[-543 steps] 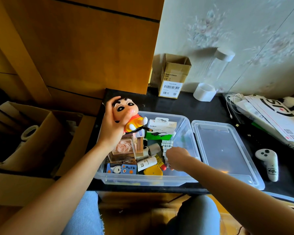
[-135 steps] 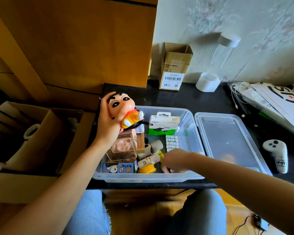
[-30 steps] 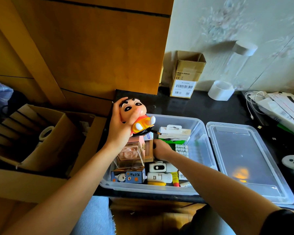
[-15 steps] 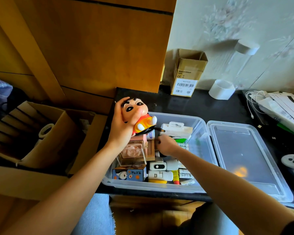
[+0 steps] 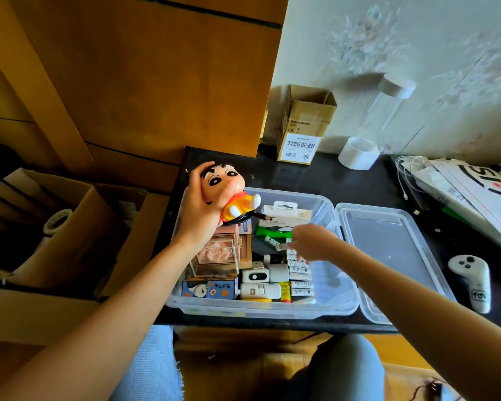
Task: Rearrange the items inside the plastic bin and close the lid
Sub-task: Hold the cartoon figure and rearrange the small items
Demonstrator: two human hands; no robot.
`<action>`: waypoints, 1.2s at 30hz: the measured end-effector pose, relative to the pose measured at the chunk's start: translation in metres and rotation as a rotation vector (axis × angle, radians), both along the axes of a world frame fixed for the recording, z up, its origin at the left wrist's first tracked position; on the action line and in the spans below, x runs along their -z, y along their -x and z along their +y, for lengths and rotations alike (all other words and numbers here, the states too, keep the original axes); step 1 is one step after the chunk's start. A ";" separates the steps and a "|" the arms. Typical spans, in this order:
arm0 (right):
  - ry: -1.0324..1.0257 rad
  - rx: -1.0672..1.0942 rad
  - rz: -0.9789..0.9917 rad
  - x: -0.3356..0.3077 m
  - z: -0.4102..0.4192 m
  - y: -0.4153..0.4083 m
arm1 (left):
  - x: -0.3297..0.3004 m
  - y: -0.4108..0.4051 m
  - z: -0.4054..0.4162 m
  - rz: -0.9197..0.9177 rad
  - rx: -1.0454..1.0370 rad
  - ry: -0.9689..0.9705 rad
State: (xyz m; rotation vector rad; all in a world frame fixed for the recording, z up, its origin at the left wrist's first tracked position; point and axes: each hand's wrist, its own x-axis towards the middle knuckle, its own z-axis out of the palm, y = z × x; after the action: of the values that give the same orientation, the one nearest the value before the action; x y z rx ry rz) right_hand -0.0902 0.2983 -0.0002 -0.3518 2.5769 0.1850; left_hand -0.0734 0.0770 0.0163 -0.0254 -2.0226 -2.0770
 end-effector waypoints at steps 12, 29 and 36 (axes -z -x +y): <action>-0.329 -0.268 -0.032 -0.018 0.003 -0.041 | 0.003 0.002 0.000 -0.002 -0.006 -0.013; -0.218 -0.216 -0.046 0.018 0.001 -0.046 | 0.006 0.003 0.000 -0.003 0.007 -0.011; -0.220 -0.224 -0.061 0.021 0.000 -0.045 | 0.007 0.004 0.001 -0.002 0.007 -0.014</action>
State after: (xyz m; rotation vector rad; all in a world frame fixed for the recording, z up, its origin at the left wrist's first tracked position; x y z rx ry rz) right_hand -0.0452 0.2984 -0.0207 -0.5529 2.4226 0.5253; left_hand -0.0775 0.0775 0.0090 -0.0280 -2.0118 -2.0965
